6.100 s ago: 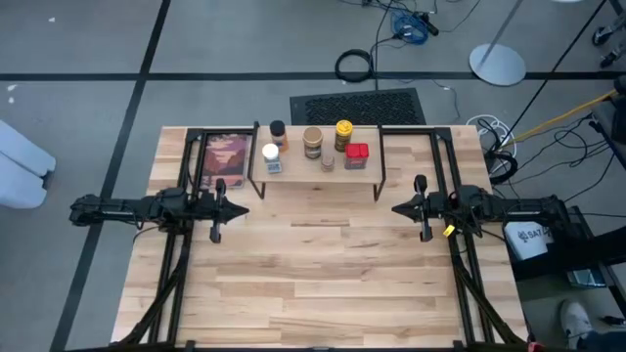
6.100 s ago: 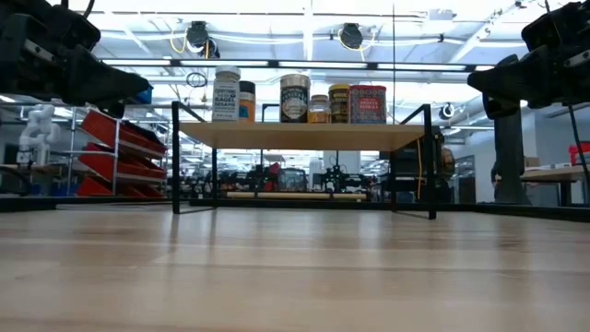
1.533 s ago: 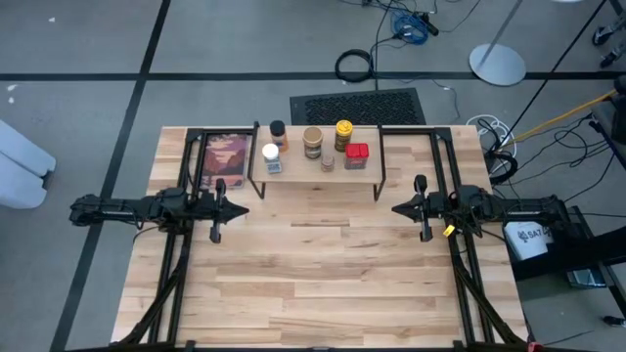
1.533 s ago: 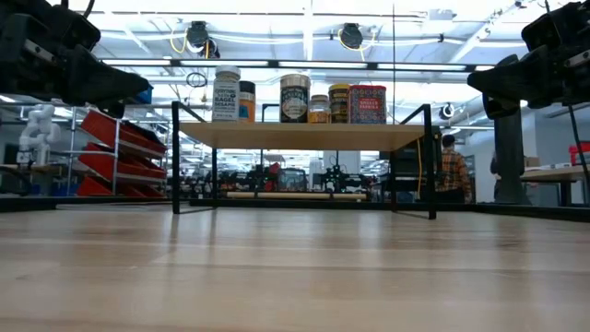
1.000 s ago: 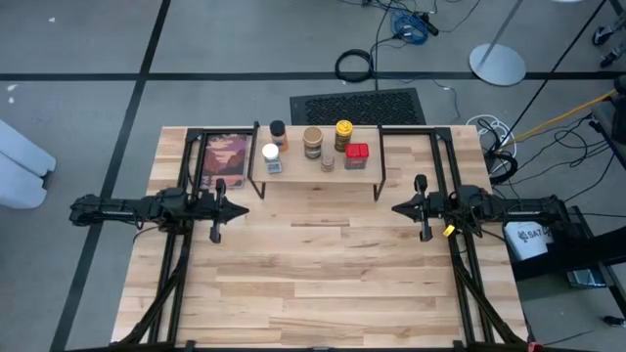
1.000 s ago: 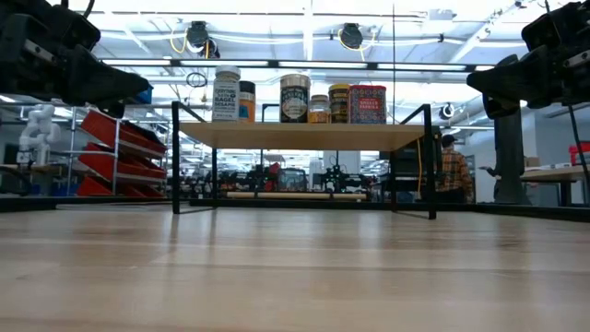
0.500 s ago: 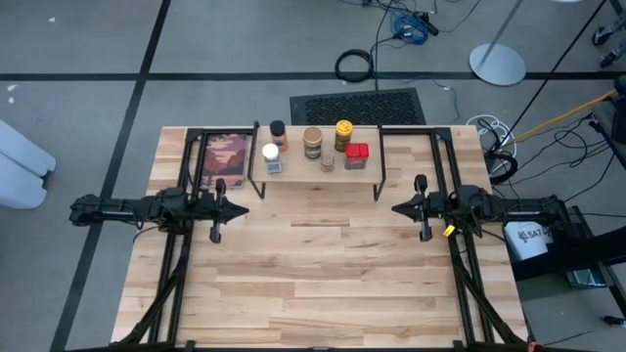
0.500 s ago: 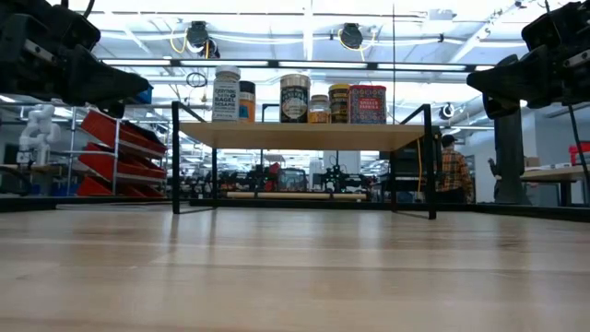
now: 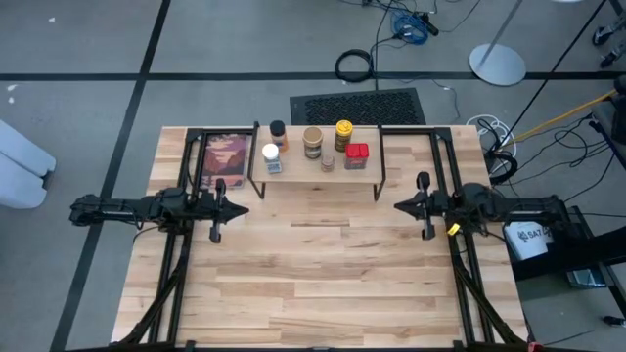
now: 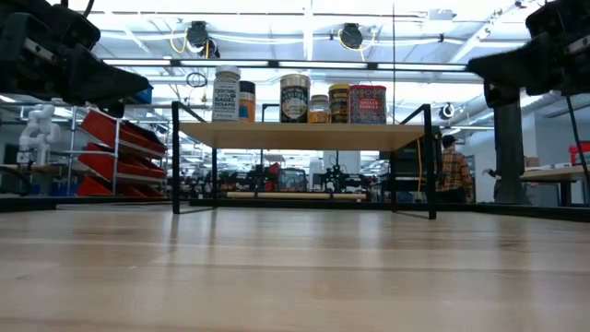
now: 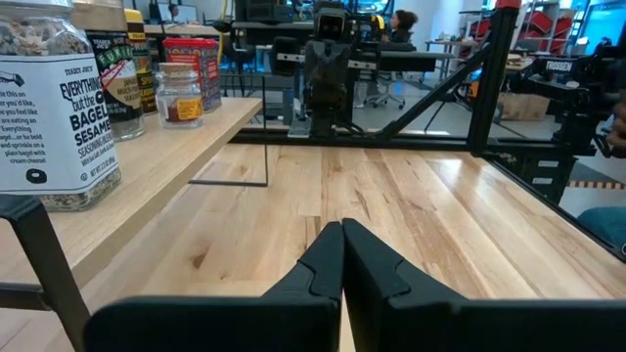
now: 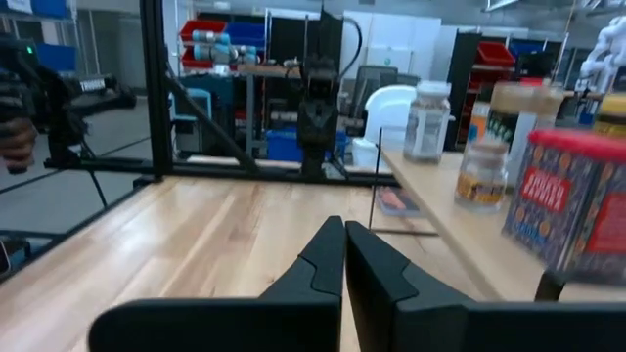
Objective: Shelf spices
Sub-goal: Remove the red seasoning can from the shelf
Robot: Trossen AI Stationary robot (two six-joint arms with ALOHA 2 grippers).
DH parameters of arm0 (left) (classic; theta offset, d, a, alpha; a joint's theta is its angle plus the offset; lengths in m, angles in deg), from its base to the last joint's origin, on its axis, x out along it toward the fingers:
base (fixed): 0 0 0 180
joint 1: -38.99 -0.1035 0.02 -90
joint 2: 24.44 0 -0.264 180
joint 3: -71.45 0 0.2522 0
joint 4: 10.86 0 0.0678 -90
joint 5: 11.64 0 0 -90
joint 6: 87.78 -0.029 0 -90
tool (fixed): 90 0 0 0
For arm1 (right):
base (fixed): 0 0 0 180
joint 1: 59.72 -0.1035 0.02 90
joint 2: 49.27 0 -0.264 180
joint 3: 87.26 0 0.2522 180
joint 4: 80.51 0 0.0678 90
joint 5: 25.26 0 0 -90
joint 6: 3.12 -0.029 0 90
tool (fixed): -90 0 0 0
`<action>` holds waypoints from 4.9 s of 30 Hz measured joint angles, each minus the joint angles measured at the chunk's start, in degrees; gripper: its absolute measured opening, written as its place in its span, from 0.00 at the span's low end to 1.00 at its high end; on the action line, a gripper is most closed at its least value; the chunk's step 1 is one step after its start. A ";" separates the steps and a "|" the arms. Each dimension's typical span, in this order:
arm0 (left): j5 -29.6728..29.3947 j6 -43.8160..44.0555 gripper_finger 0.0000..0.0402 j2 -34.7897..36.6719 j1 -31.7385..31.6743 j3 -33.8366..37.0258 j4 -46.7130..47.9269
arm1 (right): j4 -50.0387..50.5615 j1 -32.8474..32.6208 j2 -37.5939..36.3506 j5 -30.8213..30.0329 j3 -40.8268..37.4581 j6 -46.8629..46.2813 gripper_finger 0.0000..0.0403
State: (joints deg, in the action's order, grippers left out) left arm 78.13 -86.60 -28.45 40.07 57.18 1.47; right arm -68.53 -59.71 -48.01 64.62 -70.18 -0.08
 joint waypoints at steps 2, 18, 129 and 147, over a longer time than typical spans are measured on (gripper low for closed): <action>0.00 0.02 0.02 0.00 0.02 0.00 0.00 | 1.04 0.02 0.37 -0.02 1.96 0.01 0.00; 0.07 -0.05 0.02 0.01 0.01 0.00 0.41 | 20.66 0.01 21.41 -0.14 38.52 5.14 0.00; -19.84 -4.83 0.02 -51.81 16.67 -57.13 22.63 | 30.78 -2.86 49.86 -2.99 59.19 -9.52 0.00; -19.34 -1.29 0.02 -56.10 9.55 -49.53 9.04 | 37.71 -2.14 57.33 -3.00 59.20 -14.40 0.00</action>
State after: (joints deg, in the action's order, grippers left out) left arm 58.80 -87.89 -84.55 49.63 7.65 10.51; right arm -30.83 -61.85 9.32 61.63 -10.98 -14.48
